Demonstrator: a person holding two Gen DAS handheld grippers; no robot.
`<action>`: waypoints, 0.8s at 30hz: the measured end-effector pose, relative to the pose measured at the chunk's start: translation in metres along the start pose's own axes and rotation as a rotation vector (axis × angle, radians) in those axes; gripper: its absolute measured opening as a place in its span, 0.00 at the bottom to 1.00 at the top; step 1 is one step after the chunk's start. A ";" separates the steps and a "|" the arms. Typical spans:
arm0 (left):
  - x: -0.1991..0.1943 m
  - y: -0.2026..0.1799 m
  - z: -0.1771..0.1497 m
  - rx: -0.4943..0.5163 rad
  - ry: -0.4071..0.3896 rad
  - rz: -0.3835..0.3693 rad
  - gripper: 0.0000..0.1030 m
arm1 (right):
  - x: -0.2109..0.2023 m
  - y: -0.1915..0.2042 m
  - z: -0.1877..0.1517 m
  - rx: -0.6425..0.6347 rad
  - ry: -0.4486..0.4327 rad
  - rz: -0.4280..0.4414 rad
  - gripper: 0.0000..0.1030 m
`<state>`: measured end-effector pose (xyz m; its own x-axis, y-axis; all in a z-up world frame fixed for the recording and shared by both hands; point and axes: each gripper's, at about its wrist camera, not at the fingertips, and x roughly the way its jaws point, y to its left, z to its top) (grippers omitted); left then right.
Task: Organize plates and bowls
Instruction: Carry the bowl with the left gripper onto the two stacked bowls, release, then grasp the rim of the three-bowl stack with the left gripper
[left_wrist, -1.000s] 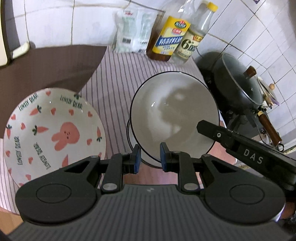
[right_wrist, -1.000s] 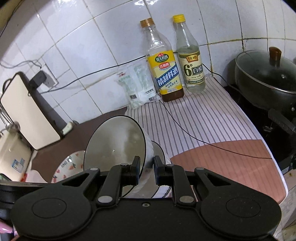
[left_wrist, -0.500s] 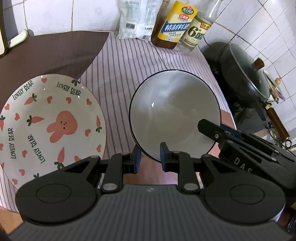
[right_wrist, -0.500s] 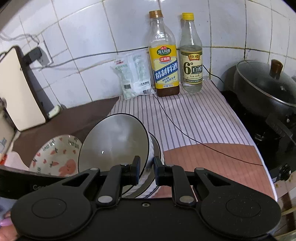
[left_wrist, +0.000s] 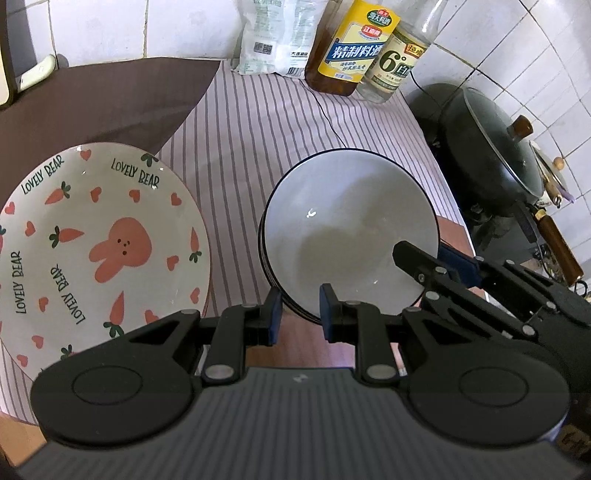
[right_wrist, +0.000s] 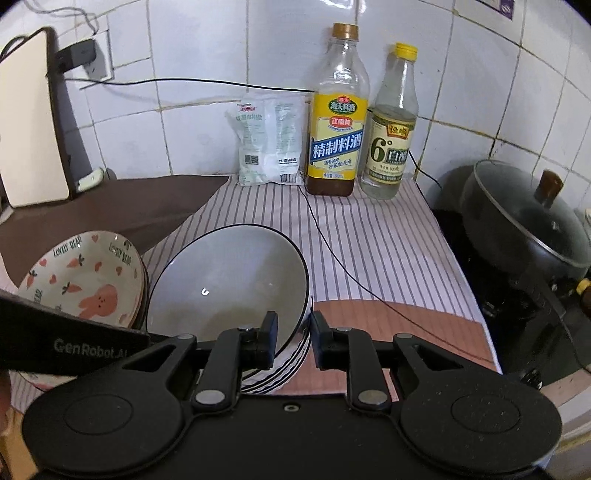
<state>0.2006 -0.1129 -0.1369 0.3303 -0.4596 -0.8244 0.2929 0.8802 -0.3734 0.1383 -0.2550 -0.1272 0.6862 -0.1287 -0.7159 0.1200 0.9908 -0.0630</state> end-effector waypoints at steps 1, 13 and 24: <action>0.000 0.001 0.000 -0.005 -0.001 -0.003 0.19 | -0.001 0.001 0.000 -0.012 -0.005 -0.002 0.23; -0.031 0.007 -0.014 -0.048 -0.108 -0.059 0.32 | -0.051 -0.001 -0.022 -0.080 -0.145 0.109 0.51; -0.041 0.012 -0.043 -0.010 -0.241 -0.112 0.50 | -0.051 -0.005 -0.073 -0.178 -0.192 0.195 0.76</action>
<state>0.1520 -0.0781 -0.1264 0.5008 -0.5680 -0.6532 0.3313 0.8229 -0.4616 0.0505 -0.2498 -0.1410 0.8089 0.0756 -0.5831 -0.1427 0.9873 -0.0699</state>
